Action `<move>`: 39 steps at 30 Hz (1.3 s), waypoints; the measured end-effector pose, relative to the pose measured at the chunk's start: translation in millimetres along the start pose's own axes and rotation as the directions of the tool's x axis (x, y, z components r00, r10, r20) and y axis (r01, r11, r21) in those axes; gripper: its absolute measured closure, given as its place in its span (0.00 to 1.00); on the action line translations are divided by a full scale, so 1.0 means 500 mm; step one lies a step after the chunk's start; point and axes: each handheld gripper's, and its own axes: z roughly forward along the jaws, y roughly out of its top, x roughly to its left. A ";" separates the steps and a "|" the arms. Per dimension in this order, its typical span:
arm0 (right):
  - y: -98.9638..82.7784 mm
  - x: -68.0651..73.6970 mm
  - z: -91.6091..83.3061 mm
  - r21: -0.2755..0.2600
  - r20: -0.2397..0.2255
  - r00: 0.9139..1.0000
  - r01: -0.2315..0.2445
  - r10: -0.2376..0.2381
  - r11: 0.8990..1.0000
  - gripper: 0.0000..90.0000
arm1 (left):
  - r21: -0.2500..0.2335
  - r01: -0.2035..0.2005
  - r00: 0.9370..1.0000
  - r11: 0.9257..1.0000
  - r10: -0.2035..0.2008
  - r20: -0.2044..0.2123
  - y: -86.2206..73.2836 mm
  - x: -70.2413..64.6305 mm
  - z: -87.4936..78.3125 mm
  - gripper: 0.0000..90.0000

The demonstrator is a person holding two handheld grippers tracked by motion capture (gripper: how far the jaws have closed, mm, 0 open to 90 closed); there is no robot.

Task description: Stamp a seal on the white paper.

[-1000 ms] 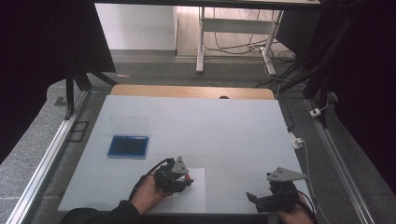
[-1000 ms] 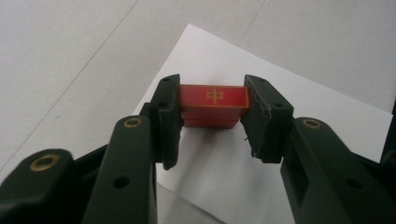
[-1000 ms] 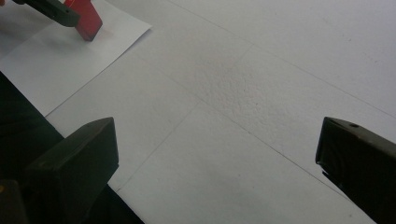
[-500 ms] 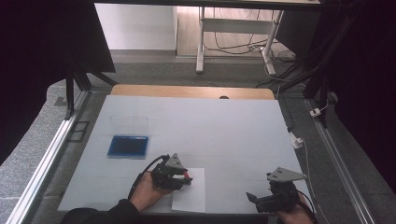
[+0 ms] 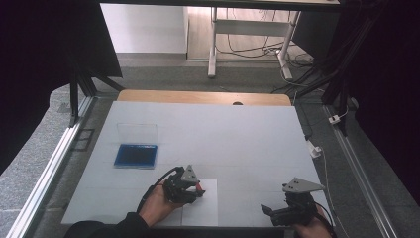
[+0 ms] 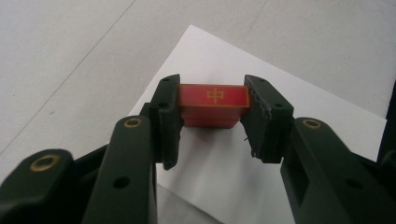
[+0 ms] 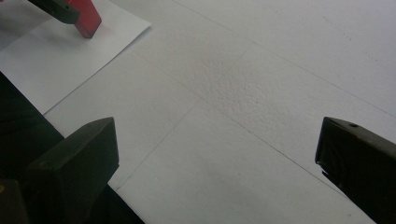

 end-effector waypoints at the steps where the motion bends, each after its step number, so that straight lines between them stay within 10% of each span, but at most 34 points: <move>1: 0.000 0.000 0.000 0.000 0.000 1.000 0.000 0.000 1.000 0.00 | 0.004 -0.006 1.000 1.000 0.006 0.000 0.000 0.001 -0.001 0.65; 17: 0.000 -0.001 0.000 -0.002 -0.001 1.000 -0.003 0.003 1.000 0.00 | -0.093 0.012 1.000 0.996 -0.013 -0.013 0.008 0.010 -0.042 0.65; 39: 0.000 -0.002 0.000 -0.003 -0.010 1.000 -0.005 0.005 1.000 0.00 | -0.109 0.033 0.999 0.994 -0.034 -0.006 -0.007 0.055 -0.074 0.65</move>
